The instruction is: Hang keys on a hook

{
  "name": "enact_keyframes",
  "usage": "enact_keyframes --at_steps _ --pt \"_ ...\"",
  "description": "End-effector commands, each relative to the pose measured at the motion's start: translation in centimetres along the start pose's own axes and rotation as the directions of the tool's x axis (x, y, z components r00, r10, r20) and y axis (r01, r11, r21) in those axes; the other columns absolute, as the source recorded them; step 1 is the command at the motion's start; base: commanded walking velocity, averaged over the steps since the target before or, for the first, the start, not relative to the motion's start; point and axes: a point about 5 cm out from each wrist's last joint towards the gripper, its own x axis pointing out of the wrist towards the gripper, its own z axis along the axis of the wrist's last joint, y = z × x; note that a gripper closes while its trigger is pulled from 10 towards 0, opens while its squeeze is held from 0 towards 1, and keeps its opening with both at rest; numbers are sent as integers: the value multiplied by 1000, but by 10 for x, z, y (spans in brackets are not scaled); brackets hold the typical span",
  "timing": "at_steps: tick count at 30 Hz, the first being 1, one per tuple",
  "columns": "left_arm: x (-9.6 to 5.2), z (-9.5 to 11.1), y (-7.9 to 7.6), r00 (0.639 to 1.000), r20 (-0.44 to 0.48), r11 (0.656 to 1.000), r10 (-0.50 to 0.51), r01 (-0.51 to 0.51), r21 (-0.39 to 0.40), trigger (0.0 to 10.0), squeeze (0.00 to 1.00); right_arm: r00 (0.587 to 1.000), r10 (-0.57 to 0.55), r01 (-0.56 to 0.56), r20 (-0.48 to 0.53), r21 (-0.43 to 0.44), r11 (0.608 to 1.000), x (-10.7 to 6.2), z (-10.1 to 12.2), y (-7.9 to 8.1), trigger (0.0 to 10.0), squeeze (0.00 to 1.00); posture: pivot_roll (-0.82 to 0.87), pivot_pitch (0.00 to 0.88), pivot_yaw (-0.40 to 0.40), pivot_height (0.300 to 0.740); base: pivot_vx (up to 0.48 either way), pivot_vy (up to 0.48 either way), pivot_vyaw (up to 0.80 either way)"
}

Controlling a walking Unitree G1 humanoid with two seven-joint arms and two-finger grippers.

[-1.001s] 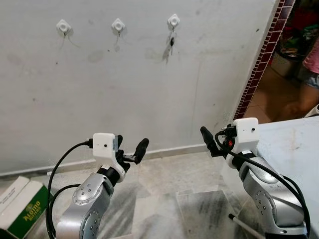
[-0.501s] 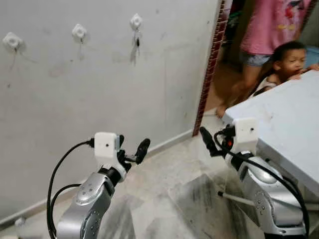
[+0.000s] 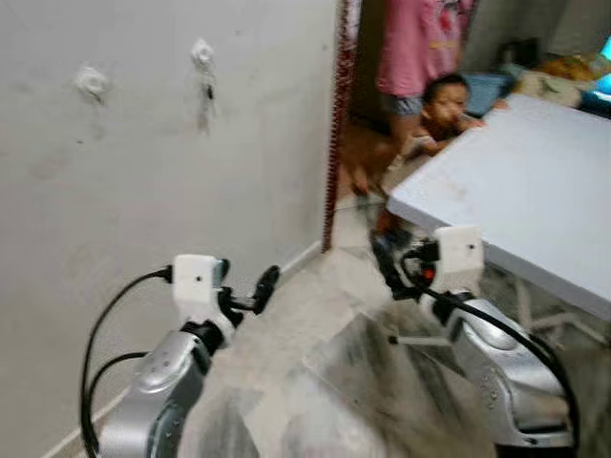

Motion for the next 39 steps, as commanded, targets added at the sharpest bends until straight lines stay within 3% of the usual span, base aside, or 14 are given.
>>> enact_keyframes --at_steps 1,18,39 --pt "0 2 -6 999 7 999 -42 42 -2 10000 0 1000 -25 25 10 -14 1000 -1 4 -5 10000 0 2 5 19 740 0 0 -469" --pt "0 1 -11 996 5 996 -92 92 1 10000 0 999 -40 40 6 -5 999 -2 4 -7 10000 0 -2 5 23 740 0 -44 -552" --pt "1 2 -12 995 7 995 -101 101 -4 10000 0 999 -44 44 8 -14 999 0 7 -7 10000 0 -5 8 21 740 0 -339 -641"
